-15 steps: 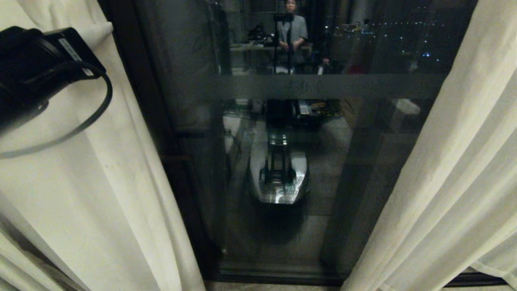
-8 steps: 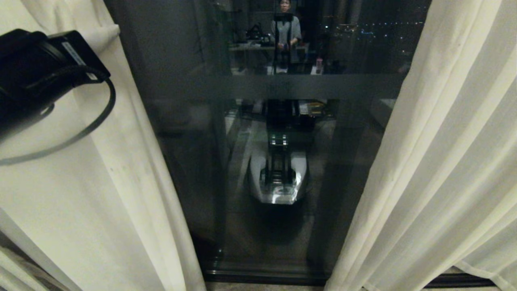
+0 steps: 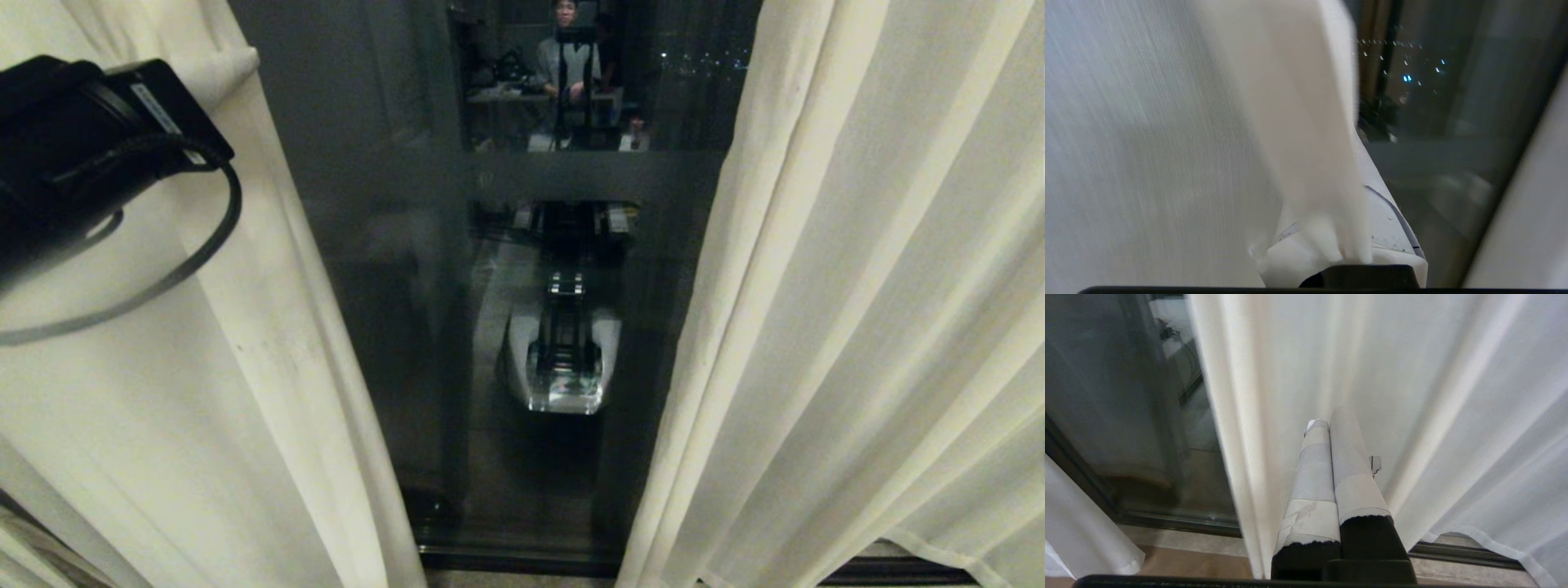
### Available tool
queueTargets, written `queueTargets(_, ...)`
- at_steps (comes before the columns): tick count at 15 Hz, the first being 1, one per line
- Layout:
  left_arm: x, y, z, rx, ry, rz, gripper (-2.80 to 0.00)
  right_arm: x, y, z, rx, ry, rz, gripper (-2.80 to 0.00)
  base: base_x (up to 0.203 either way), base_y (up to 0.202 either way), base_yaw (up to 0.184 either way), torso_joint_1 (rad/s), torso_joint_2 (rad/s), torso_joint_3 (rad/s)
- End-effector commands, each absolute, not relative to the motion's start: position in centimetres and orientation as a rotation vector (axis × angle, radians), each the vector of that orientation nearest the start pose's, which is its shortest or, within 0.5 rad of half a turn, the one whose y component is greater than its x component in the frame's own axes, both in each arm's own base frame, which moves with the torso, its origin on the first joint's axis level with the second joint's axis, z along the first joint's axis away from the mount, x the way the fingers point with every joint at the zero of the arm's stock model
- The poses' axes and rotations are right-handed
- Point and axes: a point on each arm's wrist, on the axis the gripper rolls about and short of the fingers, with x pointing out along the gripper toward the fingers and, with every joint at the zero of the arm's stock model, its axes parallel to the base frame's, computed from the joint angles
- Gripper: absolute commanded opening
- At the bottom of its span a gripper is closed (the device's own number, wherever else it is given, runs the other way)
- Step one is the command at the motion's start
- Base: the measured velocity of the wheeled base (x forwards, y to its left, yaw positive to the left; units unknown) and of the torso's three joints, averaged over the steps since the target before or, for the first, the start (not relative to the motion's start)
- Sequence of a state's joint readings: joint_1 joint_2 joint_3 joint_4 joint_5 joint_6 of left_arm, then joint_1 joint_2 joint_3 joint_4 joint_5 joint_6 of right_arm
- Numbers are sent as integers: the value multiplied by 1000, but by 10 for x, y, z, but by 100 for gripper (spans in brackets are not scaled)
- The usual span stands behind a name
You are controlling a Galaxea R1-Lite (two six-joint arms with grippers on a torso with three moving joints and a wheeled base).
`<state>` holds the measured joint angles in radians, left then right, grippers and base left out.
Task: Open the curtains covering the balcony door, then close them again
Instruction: Close the inner curtains on both sides
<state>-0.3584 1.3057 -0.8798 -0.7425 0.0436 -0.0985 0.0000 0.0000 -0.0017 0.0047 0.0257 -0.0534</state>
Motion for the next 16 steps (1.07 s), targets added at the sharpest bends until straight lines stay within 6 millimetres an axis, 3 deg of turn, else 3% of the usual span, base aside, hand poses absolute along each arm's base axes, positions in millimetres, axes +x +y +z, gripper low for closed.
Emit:
queueTargets(1, 186, -74, 320, -164, -287, -351, -280, -23, 1, 75, -54, 4, 26, -280, 0, -194, 4, 0, 5, -2)
queueTargets(3, 179, -73, 321, -161, -264, -360, -280, -23, 1, 75, -54, 2, 26, -280, 0, -192, 3, 0, 5, 0)
queueTargets(16, 179, -73, 317, -158, -252, -365, -280, -23, 1, 75, -54, 3, 26, -280, 0, -192, 3, 3, 0, 2)
